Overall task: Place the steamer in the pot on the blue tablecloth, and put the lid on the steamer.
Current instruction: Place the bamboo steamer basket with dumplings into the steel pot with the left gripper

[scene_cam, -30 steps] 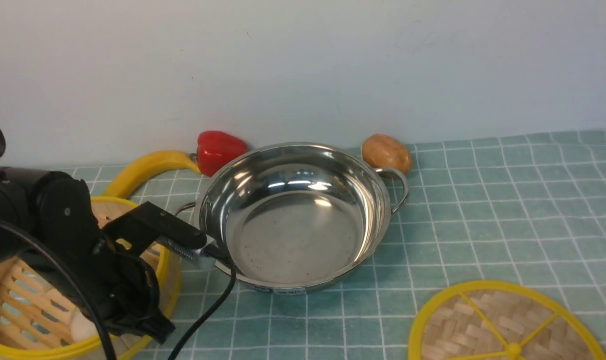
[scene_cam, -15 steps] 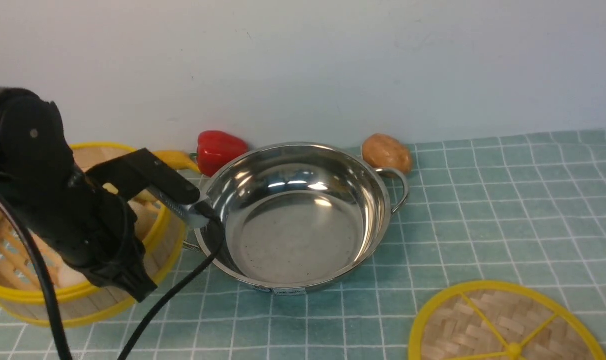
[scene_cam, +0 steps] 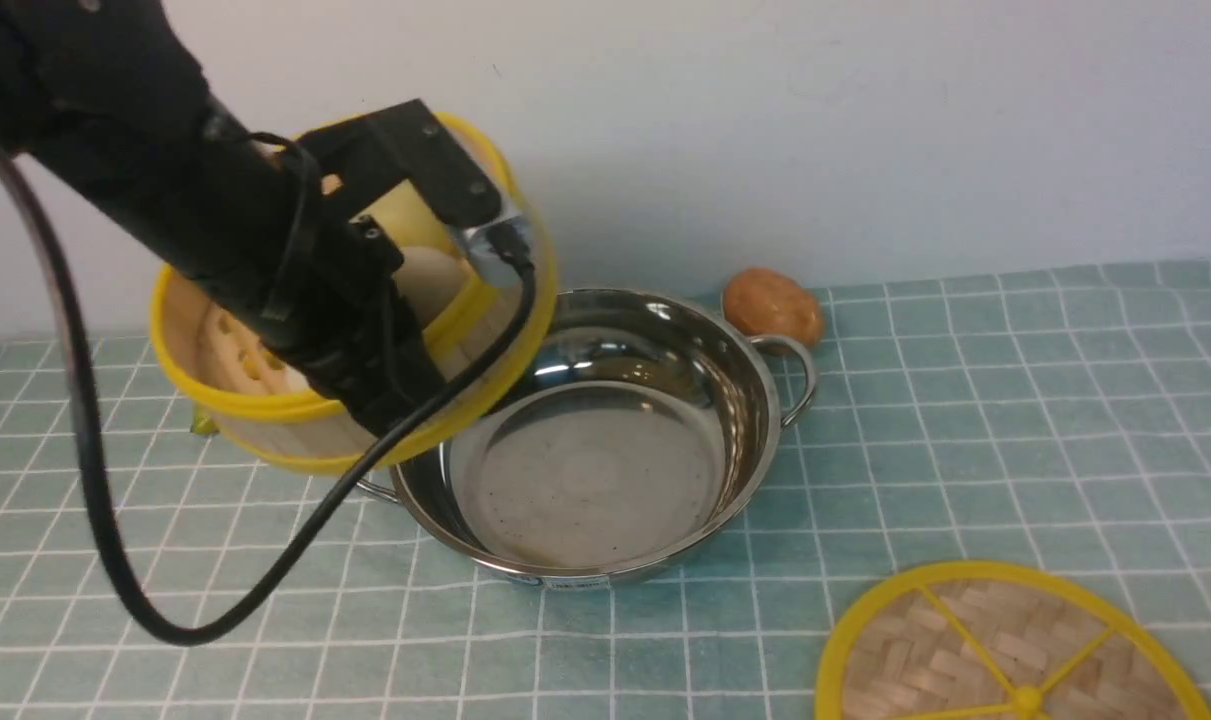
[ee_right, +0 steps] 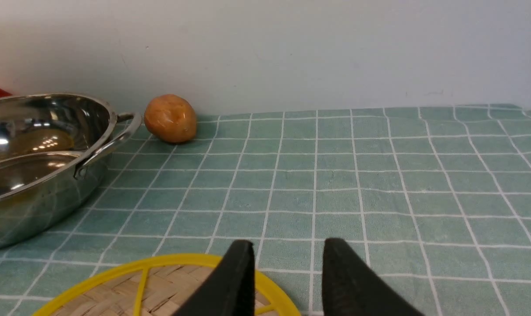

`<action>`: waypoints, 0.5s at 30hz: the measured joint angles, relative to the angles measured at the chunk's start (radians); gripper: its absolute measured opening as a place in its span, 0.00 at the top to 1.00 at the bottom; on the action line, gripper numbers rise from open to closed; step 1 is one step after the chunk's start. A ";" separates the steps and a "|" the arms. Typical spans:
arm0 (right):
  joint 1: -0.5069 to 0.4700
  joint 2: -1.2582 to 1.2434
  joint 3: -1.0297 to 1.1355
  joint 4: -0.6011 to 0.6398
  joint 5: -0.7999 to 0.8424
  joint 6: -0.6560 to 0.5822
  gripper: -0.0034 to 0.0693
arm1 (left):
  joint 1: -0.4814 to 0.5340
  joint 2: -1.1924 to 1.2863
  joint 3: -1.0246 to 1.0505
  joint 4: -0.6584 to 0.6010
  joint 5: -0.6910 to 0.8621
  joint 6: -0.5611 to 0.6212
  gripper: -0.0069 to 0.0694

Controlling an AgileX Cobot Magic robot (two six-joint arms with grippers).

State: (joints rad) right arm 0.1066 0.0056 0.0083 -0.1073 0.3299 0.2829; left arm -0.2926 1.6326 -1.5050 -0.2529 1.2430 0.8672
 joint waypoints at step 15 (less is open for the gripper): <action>0.000 0.000 0.000 0.000 0.000 -0.001 0.62 | -0.164 0.242 -0.075 0.067 -0.081 0.162 0.88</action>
State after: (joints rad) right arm 0.1066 0.0056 0.0083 -0.1073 0.3299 0.2821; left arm -0.4563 1.8751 -1.5799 -0.1860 1.1617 1.0295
